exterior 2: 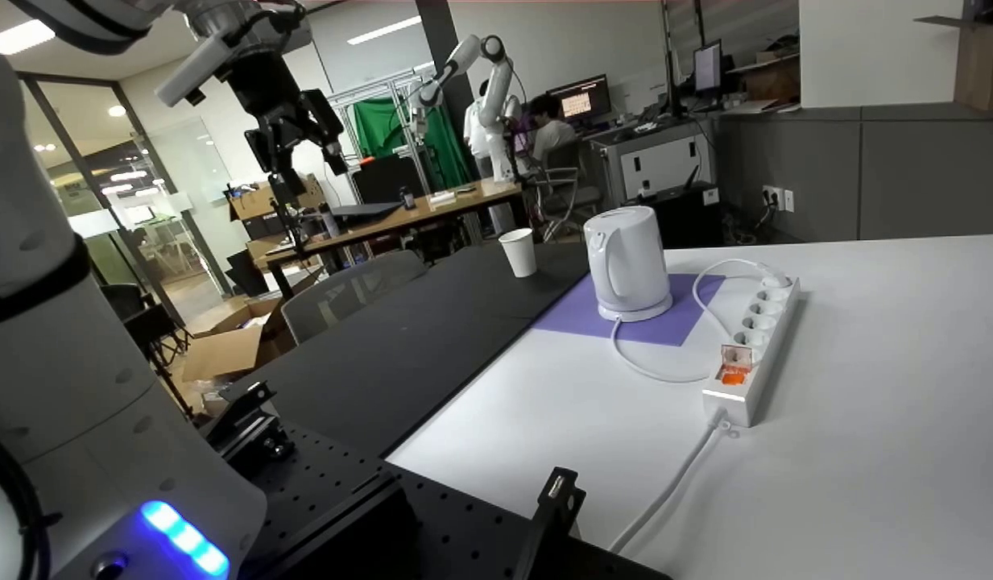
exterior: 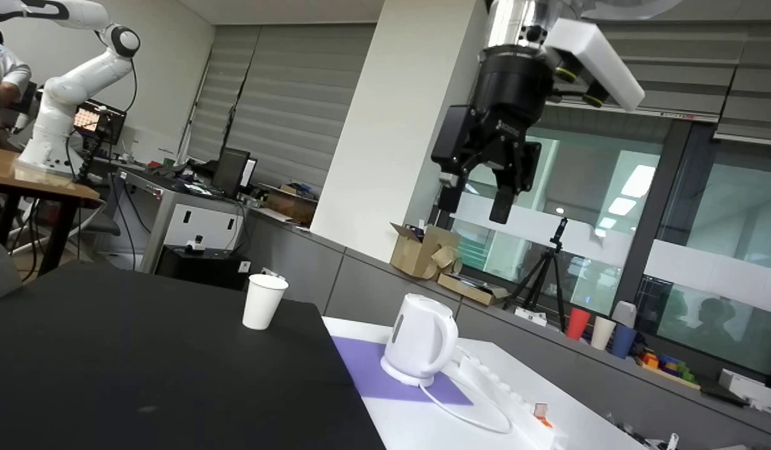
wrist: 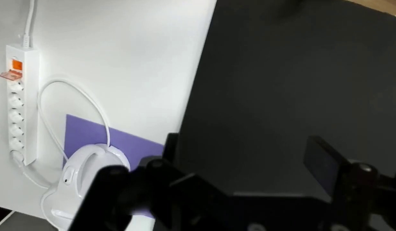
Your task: Turn on the main adapter switch
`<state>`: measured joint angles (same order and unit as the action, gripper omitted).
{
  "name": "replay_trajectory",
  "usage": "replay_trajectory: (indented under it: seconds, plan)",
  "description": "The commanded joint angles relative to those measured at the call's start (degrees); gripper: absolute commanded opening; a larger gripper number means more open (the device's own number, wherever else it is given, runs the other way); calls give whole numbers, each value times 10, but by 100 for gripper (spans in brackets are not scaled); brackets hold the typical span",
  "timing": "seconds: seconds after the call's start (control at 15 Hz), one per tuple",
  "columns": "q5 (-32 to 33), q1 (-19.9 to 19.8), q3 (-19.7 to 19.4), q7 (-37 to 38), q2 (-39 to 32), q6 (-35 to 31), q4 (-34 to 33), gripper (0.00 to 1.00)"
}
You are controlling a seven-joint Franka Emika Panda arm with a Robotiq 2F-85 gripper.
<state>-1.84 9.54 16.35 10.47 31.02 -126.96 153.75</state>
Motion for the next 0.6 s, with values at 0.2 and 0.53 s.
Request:
replay_trajectory:
  seconds: [0.2, 0.53]
  plan:
    - [50, -109, -103, -1, 25, -148, 59, 53]
    - [67, -194, -180, -47, -5, -245, 66, 19]
